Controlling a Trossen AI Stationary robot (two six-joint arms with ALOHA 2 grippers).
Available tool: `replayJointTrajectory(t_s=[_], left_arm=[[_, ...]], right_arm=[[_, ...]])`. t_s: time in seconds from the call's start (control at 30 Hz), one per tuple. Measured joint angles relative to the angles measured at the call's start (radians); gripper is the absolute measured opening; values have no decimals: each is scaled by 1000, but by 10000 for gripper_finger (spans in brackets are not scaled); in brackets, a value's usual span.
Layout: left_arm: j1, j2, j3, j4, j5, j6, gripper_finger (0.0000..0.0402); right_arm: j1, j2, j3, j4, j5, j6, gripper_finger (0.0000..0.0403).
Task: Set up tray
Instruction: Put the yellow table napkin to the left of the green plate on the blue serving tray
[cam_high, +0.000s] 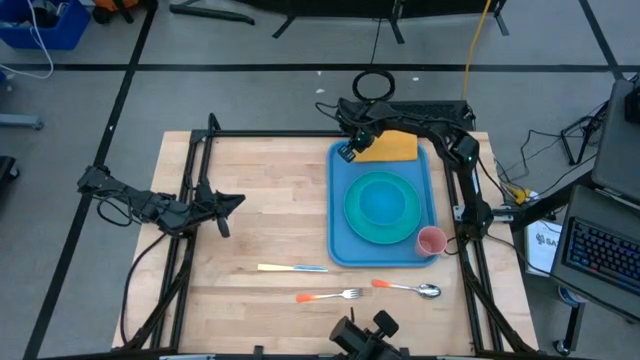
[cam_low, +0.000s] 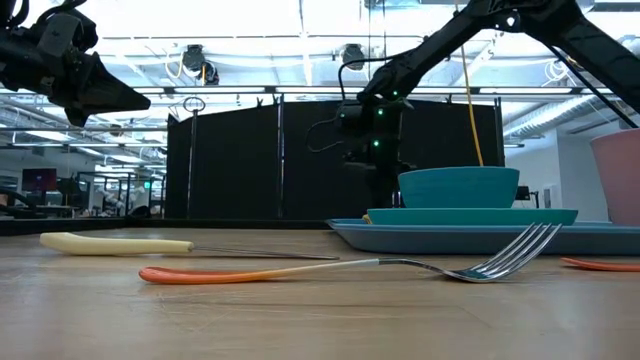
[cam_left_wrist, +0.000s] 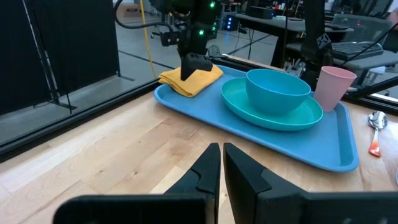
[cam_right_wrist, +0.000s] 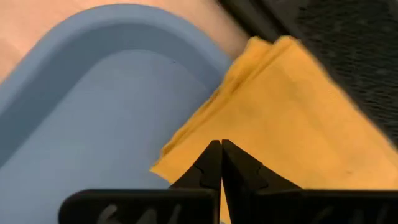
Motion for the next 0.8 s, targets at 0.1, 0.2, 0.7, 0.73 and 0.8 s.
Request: replayJointTrajectory(t_s=[0.1, 0.2, 0.7, 0.73, 0.8], left_arm=[[0, 0, 0, 0, 0, 0, 24], [0, 0, 0, 0, 0, 0, 24], [0, 0, 0, 0, 0, 0, 24], [0, 0, 0, 0, 0, 0, 24], [0, 0, 0, 0, 0, 0, 24]], right_arm=[[-9, 0, 0, -5, -60, 13, 0], [-12, 13, 1, -10, -58, 18, 0], [-12, 78, 2, -38, -98, 23, 0], [-13, 78, 2, -37, -104, 23, 0], [-8, 78, 2, -34, -110, 23, 0]])
